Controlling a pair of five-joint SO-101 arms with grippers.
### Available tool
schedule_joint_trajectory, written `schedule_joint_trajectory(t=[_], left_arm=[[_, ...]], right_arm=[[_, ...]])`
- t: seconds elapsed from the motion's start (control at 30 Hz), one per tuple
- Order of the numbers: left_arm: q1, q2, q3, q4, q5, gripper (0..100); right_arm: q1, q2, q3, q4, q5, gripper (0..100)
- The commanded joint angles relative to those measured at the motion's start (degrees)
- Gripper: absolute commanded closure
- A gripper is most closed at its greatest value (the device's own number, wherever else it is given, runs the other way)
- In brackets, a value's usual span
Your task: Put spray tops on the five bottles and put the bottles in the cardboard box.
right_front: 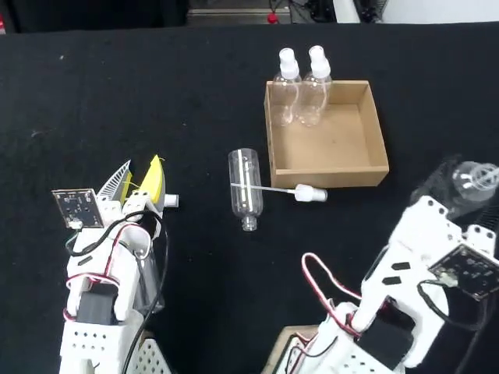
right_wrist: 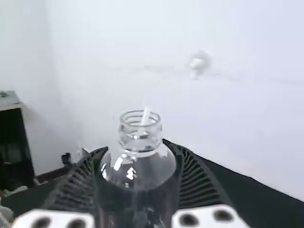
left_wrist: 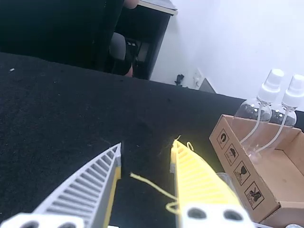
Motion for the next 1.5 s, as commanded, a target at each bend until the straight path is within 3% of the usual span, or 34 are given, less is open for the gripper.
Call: schedule_joint_trajectory(t=[0.0,0.3,0.63,0.87,1.47], left_arm=[[0.0,-0.4,1.3,0.0,-0.4,83],[0.0,-0.4,1.3,0.0,-0.4,83],[0.0,-0.4,1.3,0.0,-0.4,83],[0.0,-0.4,1.3,0.0,-0.4,83],[-0.1,-0.4,1.3,0.0,-0.4,83]], right_arm=[[-4.0,-5.7,-4.8,0.7,0.1,98.8],[-15.9,-5.5,-10.7,13.1,5.4,98.8],[-17.8,-5.5,-10.4,20.7,12.6,98.8],[-26.4,-5.5,-10.7,29.3,22.2,98.8],[-38.8,-5.5,-10.9,30.2,22.3,98.8]])
